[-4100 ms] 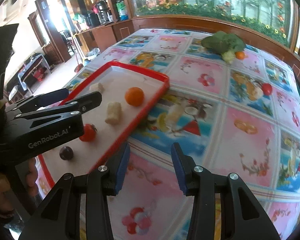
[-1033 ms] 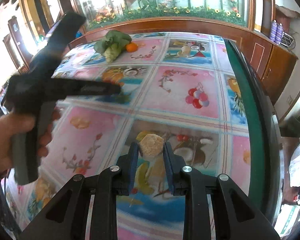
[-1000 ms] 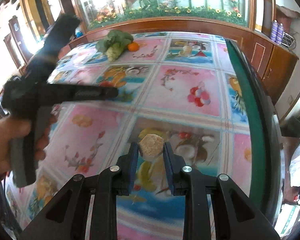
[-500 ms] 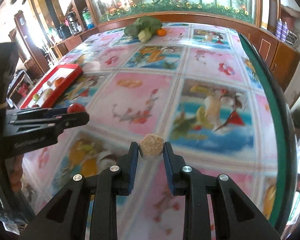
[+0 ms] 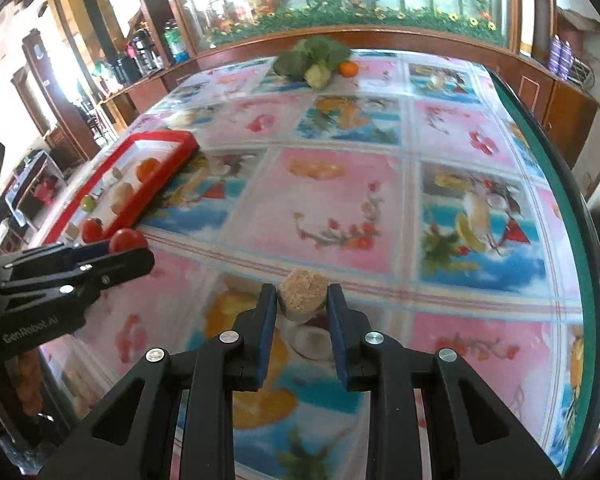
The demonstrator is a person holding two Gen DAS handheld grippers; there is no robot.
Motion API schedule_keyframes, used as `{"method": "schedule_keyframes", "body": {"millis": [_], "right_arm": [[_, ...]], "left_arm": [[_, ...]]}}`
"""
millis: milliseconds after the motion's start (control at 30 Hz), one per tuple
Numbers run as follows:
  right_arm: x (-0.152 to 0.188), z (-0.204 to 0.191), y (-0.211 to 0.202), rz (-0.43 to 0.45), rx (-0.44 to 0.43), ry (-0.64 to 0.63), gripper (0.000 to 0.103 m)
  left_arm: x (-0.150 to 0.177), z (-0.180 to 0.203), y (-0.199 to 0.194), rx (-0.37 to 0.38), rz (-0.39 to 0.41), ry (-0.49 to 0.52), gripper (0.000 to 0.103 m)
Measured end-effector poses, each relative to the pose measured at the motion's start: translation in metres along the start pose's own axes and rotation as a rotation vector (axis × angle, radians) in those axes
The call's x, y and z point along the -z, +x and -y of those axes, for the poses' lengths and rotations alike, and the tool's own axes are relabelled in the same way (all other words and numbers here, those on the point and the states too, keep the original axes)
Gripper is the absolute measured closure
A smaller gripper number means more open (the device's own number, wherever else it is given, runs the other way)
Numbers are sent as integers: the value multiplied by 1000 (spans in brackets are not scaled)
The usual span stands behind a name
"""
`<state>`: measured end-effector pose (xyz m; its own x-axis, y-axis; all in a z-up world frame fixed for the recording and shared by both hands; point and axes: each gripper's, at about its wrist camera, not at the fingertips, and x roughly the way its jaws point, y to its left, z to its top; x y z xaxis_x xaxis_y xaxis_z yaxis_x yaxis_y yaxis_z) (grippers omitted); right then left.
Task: Organize fruits
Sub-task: 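Carry the tomato and bun over the tray with both grippers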
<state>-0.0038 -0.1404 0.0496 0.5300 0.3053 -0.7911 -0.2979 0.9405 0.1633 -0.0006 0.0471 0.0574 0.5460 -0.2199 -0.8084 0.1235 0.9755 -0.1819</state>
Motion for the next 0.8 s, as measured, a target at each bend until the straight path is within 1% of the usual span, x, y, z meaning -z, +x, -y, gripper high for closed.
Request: {"method": "schedule_keyframes", "body": {"millis": [200,433,600,800], "right_arm": [[-19,-30,0,32,-22,-45,78],[-38,-62,6,47,-57,-90,78],[-54,-83,14,56,-99,-112,78],[-83,-114,28,72,-139,-157,78]], "left_arm": [[-3,-37,-13,-35,29,-51,68],[-4,-82,-29,-81,55,-120,68],[-5,-119,-41,-142,76,-163,68],[-13,-159,-49,-208,98,-208,68]]}}
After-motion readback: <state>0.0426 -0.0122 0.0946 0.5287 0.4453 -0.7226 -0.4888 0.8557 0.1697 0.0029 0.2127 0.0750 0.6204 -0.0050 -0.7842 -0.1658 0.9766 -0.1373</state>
